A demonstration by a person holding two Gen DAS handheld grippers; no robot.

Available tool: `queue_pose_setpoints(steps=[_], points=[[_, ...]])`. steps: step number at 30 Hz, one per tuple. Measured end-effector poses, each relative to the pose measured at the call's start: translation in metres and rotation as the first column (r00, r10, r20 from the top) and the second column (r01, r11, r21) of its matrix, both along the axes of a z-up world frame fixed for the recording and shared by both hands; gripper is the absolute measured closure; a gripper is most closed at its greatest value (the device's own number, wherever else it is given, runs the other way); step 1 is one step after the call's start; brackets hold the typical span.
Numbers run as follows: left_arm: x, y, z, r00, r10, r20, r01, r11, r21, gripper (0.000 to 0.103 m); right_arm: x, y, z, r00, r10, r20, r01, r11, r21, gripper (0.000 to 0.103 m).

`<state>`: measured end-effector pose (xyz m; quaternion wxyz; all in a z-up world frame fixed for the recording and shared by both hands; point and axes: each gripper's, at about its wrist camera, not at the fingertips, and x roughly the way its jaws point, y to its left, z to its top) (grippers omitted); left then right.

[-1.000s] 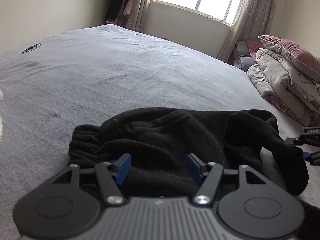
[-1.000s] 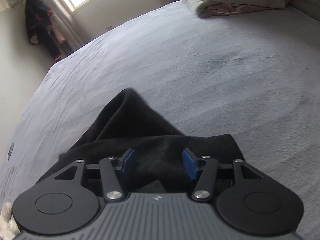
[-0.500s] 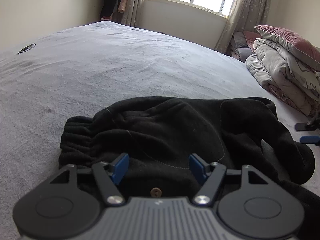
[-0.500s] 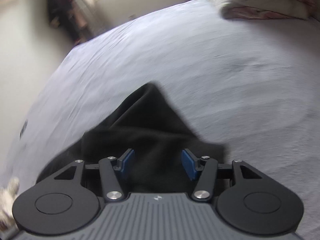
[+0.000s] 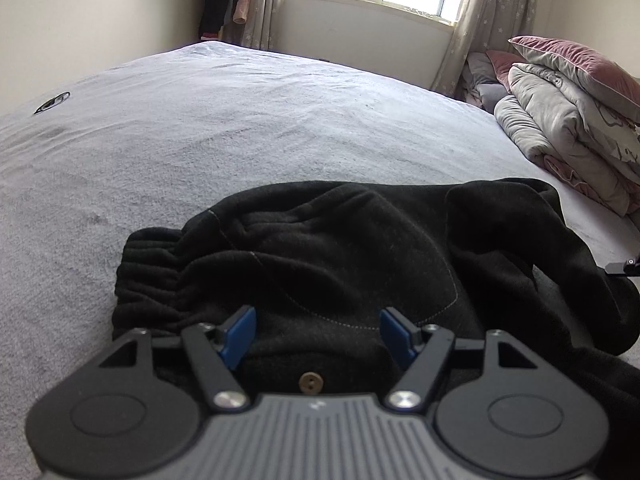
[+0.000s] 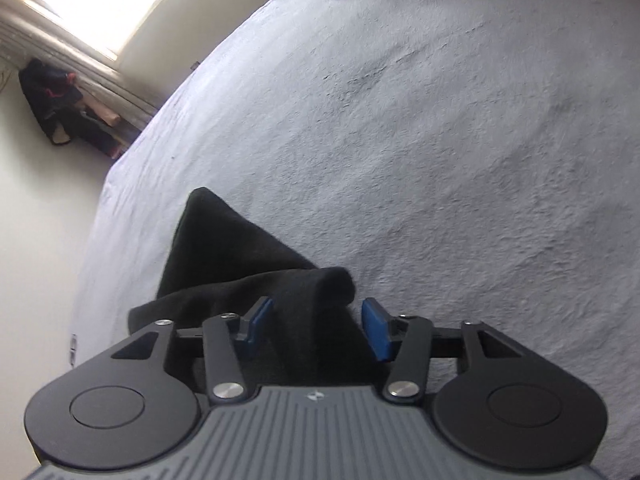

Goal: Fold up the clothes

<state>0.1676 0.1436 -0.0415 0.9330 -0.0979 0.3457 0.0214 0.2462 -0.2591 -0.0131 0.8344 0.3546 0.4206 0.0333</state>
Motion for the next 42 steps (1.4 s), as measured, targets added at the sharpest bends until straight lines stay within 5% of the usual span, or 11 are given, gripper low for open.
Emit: queue_pose_setpoints(steps=[3,13,18,24,30,42], points=[[0.001,0.0,-0.001,1.0,0.0,-0.002,0.0,1.0,-0.001,0.032,0.003,0.01,0.017,0.999,0.013,0.04,-0.009,0.993,-0.115,0.083],[0.002,0.003,-0.001,1.0,0.001,-0.005,-0.001,1.0,-0.021,0.032,0.004,-0.006,0.115,0.949,-0.032,0.315,0.181,0.87,-0.458,0.089],[0.001,0.003,-0.001,1.0,0.001,-0.005,-0.001,1.0,-0.018,0.032,0.0,-0.028,0.135,0.932,-0.027,0.362,0.235,0.806,-0.543,0.089],[0.0,0.001,-0.001,1.0,0.002,-0.006,-0.002,1.0,-0.013,0.032,-0.01,-0.058,0.1,0.953,-0.028,0.302,0.212,0.773,-0.598,0.089],[0.0,0.0,-0.002,1.0,0.001,-0.008,-0.001,1.0,-0.009,0.032,-0.035,-0.075,0.05,0.966,-0.03,0.257,0.178,0.796,-0.578,0.089],[0.002,-0.01,-0.012,1.0,-0.013,-0.021,0.014,0.998,0.064,0.031,-0.096,-0.082,-0.018,0.984,0.142,0.11,-0.046,0.79,-0.611,0.084]])
